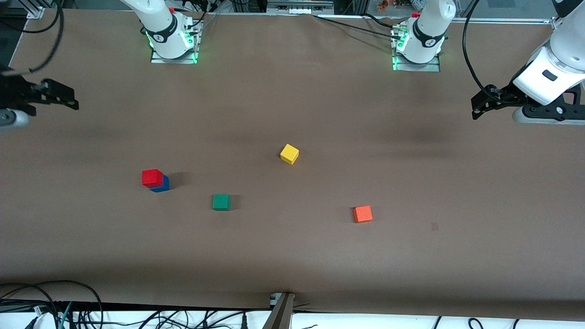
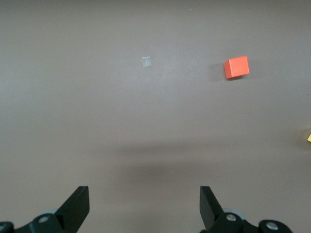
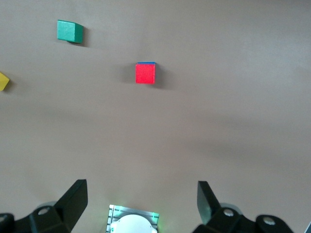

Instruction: Pass red block to right arm, stack on blue

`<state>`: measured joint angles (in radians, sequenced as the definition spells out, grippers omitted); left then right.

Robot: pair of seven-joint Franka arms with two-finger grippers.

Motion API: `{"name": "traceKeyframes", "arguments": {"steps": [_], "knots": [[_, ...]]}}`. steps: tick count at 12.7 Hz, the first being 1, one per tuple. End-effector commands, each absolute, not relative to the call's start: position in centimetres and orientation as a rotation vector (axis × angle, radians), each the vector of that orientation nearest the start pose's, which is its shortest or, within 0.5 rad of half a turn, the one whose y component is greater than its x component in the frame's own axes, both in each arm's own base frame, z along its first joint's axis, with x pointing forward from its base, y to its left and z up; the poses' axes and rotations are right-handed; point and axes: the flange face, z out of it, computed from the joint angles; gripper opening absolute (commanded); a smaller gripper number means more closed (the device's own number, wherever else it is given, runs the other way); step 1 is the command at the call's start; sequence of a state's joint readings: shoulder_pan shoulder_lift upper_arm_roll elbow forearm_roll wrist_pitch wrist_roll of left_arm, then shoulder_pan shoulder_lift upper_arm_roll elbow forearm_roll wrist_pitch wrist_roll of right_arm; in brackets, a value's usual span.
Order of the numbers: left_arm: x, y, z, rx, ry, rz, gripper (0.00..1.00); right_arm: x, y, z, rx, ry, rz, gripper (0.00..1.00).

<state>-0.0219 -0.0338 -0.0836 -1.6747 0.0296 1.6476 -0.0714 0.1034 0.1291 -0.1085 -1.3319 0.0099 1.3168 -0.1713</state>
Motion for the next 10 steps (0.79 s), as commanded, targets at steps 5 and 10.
{"name": "traceKeyframes", "arguments": {"steps": [5, 10], "knots": [[55.1, -5.9, 60.8, -3.102, 0.048, -0.008, 1.00, 52.3, 1.7, 64.5, -3.134, -0.220, 0.249, 1.00], [55.1, -5.8, 60.9, -3.102, 0.046, -0.008, 1.00, 53.5, 1.0, 62.9, -3.172, -0.228, 0.320, 1.00]]}}
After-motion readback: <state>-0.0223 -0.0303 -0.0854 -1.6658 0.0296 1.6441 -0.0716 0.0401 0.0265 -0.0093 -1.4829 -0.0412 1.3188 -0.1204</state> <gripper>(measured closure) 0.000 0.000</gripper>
